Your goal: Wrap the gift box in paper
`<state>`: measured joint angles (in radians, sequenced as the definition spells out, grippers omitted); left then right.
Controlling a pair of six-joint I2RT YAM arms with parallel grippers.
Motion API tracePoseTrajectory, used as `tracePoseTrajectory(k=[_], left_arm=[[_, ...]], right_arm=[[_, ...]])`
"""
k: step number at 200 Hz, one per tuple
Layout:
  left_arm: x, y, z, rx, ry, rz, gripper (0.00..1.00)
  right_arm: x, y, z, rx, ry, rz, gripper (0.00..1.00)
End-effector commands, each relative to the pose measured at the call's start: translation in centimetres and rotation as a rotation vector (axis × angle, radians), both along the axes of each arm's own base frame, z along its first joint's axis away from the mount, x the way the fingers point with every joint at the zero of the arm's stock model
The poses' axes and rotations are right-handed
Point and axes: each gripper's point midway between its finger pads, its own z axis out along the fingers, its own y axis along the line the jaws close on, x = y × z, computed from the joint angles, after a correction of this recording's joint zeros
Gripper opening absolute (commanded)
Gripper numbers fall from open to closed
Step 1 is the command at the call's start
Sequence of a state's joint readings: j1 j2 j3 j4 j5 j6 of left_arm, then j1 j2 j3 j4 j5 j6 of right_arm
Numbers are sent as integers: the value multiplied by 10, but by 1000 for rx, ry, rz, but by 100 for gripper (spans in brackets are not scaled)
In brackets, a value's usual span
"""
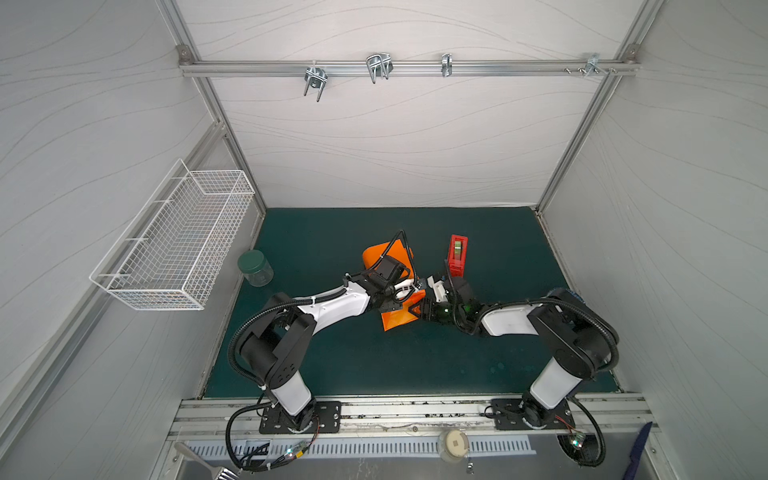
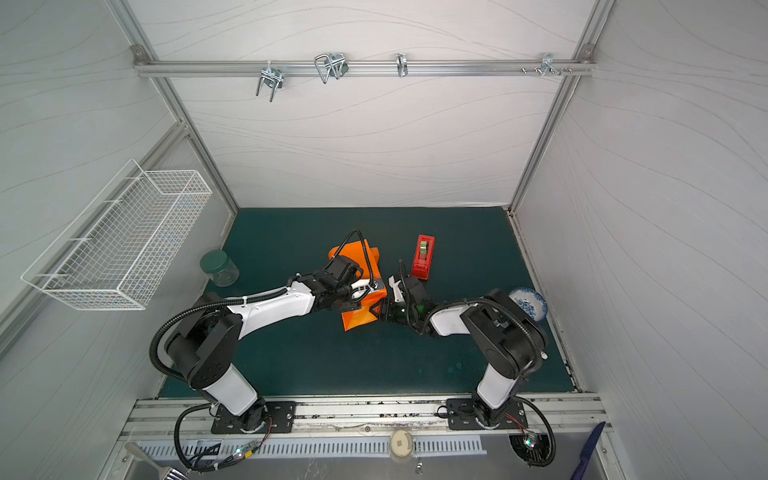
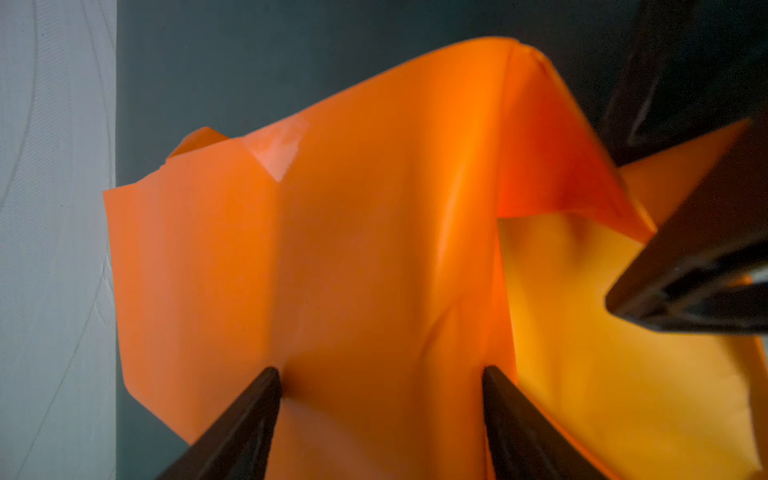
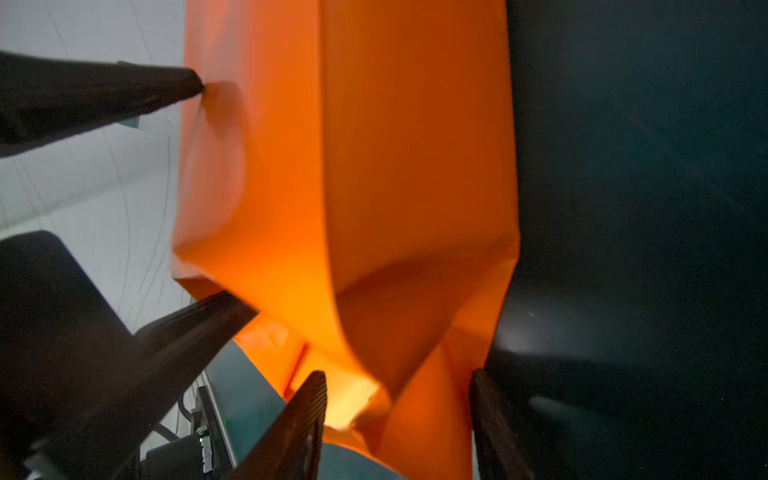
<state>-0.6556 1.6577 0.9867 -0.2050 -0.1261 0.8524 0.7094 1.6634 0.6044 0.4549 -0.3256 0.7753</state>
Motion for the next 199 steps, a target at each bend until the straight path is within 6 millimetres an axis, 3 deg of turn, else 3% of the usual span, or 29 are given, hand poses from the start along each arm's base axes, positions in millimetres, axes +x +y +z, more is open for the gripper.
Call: tracePoseTrajectory(k=[1,98,199], left_arm=[[-7,5,-20,42,71,6,76],[-6,5,-21,43,72,7,76],[-6,5,-21,44,72,10,76]], right_arm=[[-5,-1,8,-17,-15,28,55],[8,18,23,24,-60,75,50],[18,18,1,3,-26,14,48]])
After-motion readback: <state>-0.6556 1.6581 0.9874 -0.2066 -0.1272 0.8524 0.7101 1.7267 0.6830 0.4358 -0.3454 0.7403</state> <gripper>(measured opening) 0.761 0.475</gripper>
